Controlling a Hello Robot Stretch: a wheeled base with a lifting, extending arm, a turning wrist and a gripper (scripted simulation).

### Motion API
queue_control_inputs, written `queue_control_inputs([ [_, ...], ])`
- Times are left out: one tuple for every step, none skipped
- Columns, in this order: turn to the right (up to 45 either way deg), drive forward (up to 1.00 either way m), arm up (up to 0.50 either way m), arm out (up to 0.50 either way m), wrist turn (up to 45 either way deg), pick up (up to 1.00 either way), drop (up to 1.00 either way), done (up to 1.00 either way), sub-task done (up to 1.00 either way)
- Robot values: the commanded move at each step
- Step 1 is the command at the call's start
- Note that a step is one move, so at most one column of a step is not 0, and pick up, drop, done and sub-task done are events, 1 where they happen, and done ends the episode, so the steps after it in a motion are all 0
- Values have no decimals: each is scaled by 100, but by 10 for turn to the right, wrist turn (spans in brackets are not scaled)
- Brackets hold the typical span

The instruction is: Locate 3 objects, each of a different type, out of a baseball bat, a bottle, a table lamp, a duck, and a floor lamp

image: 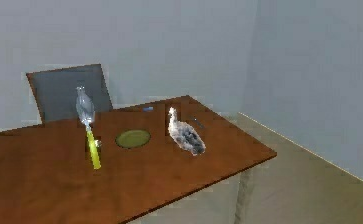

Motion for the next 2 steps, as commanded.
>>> queue_control_inputs([
  [0,0,0,0,0,0,0,0,100],
  [450,0,0,0,0,0,0,0,0],
])
